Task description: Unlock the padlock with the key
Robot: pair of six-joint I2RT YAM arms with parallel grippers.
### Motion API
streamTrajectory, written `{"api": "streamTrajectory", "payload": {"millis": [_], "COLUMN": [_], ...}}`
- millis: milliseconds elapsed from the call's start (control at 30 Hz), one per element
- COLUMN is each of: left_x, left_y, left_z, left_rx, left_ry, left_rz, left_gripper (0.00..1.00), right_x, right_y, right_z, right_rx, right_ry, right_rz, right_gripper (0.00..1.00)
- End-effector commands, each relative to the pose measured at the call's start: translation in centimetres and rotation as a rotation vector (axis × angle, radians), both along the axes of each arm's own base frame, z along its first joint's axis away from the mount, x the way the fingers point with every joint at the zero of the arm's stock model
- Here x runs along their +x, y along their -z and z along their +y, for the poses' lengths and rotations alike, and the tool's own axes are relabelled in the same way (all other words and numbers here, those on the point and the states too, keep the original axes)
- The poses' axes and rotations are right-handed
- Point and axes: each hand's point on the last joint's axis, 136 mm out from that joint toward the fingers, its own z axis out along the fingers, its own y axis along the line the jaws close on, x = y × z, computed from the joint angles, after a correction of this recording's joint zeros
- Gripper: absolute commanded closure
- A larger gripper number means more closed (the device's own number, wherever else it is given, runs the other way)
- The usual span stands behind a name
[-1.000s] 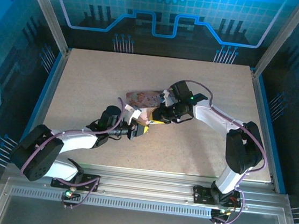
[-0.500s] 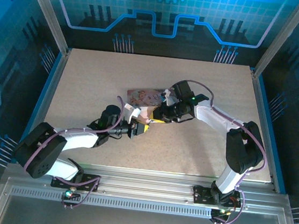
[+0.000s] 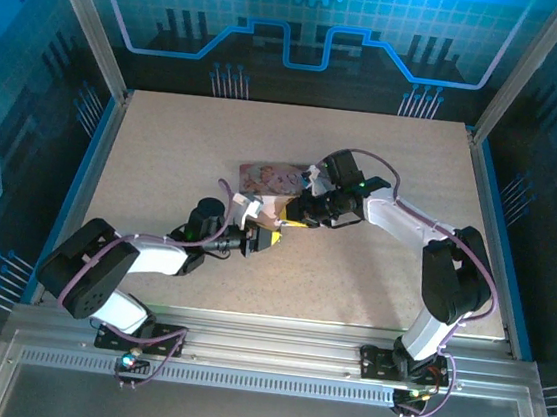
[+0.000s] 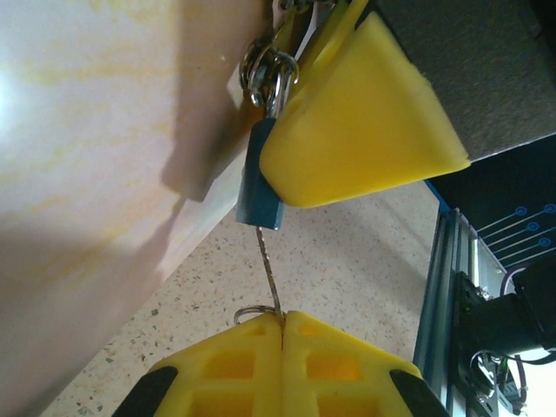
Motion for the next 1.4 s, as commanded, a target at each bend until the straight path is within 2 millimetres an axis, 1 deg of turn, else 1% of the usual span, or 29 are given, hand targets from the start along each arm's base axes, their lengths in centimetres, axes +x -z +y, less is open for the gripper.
{"api": "streamTrajectory", "payload": {"millis": [0,167,300,567,900,1200,1367], "left_x": [0.3,0.3,0.5,0.7,0.7,0.9,0.8], "left_y": [-2.4,-1.9,-1.7,-1.9,-1.8,-2.2,-2.4], "left_z": [0.1,1.2,1.5,1.2,-0.1,0.3,0.4], "left_rx": [-0.072,-0.051,-0.027,-0.049,-0.073,-0.094,-0.073], "left_ry": [0.003,-0.014,-0.021,-0.02,-0.049,-0.089,-0.084], "left_rz": [-0.081,-0.056,-0.05,-0.047,-0.065,-0.09,-0.099], "left_gripper": [1.0,1.0,1.0,1.0,1.0,1.0,1.0], "right_x": [-1.7,-1.9,-2.1,-1.9,-1.7,-1.9,-1.8], "right_y": [-2.9,-2.8,-3.1,-4.0,-3.8,-3.1,-3.2], "right_z": [0.7,0.4,0.4,0.6,0.9,0.6,0.7], "right_rx": [0.083,0.087,0.097,0.125,0.13,0.088,0.085], "right_ry": [-0.103,-0.117,-0.123,-0.101,-0.054,-0.041,-0.038], "right_rz": [-0.021,-0.011,-0.012,-0.017,-0.007,-0.006,-0.009], "right_gripper": [1.0,1.0,1.0,1.0,1.0,1.0,1.0]}}
